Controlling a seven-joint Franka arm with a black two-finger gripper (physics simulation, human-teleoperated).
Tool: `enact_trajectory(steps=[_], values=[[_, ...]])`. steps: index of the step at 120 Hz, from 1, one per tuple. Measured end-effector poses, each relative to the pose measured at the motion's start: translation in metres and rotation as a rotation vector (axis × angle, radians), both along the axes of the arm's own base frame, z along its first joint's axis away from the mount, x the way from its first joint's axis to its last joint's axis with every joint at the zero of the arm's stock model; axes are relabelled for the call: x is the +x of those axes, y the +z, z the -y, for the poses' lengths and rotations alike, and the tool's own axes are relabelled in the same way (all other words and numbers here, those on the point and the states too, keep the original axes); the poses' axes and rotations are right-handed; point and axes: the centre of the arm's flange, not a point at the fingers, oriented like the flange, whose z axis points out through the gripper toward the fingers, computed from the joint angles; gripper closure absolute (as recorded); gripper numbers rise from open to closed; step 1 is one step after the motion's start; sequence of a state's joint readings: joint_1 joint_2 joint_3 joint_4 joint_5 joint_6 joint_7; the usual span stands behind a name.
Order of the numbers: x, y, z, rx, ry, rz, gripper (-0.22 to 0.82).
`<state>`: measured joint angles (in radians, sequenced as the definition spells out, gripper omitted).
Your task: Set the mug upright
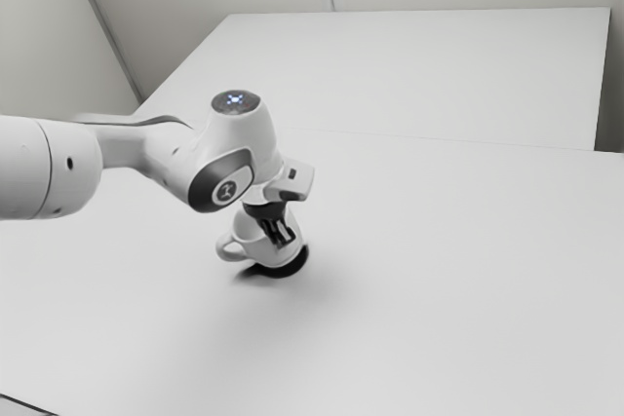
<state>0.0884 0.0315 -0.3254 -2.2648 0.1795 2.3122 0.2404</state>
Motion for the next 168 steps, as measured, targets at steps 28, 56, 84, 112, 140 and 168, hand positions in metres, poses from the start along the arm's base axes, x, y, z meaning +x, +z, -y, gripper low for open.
enact_trajectory(steps=[28,56,84,112,140,168], values=[[0.008,-0.006,-0.054,-0.003,0.165,0.012,0.73],[0.006,-0.008,-0.052,-0.006,0.207,0.018,0.73],[0.001,-0.012,-0.030,-0.008,0.195,0.015,0.73],[0.002,-0.014,-0.041,-0.018,0.242,0.014,0.64],[0.002,-0.015,-0.044,-0.024,0.261,0.013,0.40],[0.001,-0.014,-0.038,-0.026,0.256,0.014,0.15]])
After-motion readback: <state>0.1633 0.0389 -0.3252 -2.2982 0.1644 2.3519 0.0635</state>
